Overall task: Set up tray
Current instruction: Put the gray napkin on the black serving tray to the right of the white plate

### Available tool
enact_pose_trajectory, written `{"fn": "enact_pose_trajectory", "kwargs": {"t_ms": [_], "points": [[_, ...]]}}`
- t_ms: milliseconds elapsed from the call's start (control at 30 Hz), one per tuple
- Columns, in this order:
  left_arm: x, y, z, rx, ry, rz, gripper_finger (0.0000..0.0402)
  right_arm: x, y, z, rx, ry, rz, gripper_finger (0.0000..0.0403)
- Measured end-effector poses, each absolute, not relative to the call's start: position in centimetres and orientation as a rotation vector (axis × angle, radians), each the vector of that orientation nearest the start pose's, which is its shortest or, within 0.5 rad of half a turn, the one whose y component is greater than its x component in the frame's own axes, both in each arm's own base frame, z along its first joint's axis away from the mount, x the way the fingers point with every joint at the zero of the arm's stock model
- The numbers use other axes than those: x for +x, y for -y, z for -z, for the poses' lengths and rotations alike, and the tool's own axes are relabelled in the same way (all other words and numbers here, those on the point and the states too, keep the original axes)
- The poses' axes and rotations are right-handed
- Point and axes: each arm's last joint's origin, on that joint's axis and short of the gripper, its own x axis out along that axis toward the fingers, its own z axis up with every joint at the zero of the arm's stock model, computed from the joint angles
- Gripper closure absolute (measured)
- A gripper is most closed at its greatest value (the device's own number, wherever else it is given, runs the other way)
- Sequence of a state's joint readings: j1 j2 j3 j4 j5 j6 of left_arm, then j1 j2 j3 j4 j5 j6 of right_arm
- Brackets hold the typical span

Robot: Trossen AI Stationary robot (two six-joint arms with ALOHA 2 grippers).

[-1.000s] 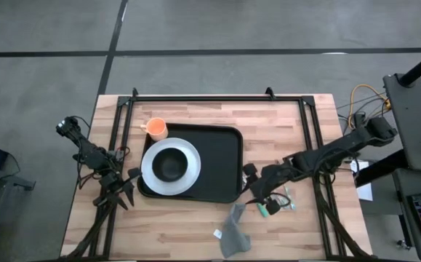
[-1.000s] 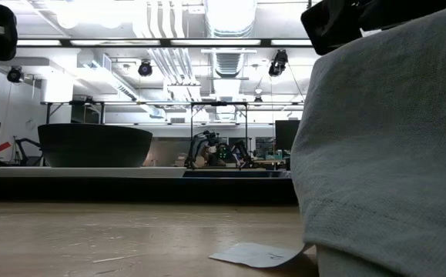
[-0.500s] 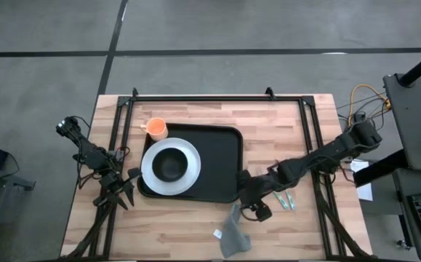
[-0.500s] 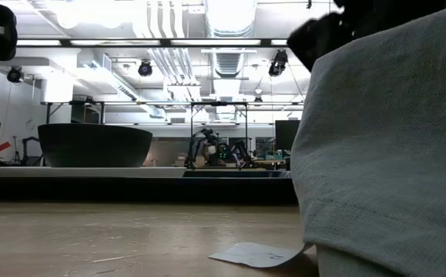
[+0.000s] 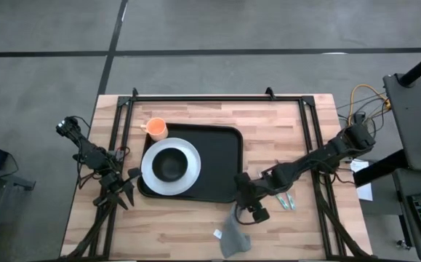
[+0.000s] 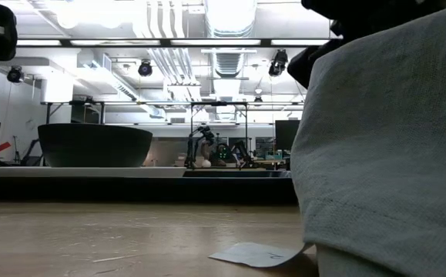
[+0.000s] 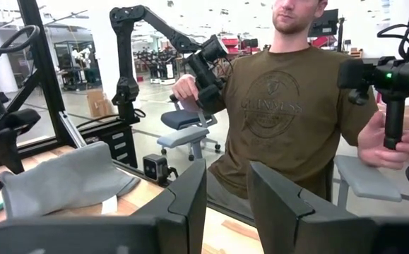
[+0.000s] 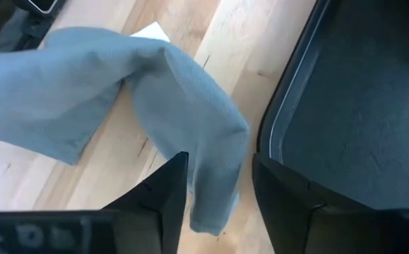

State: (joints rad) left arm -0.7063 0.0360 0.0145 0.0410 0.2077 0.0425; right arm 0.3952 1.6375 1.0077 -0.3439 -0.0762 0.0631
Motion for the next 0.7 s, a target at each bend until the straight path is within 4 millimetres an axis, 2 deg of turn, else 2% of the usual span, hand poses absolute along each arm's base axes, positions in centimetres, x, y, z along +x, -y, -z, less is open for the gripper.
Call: {"fn": "enact_pose_trajectory", "kwargs": {"t_ms": [133, 333, 500, 700], "points": [[7.13, 6.87, -16.88, 0.036, 0.034, 0.913, 0.0316, 29.79, -12.67, -19.15, -0.093, -0.995, -0.400, 0.0302], [7.14, 6.87, -16.88, 0.042, 0.037, 0.912, 0.0316, 29.62, -12.63, -18.83, -0.099, -1.027, -0.408, 0.0384], [7.13, 6.87, -16.88, 0.043, 0.037, 0.913, 0.0316, 29.59, -12.62, -18.84, -0.158, -1.015, -0.442, 0.0393], [7.14, 6.87, -16.87, 0.044, 0.037, 0.913, 0.0316, 29.70, -12.53, -18.89, -0.315, -0.972, -0.479, 0.0394]]}}
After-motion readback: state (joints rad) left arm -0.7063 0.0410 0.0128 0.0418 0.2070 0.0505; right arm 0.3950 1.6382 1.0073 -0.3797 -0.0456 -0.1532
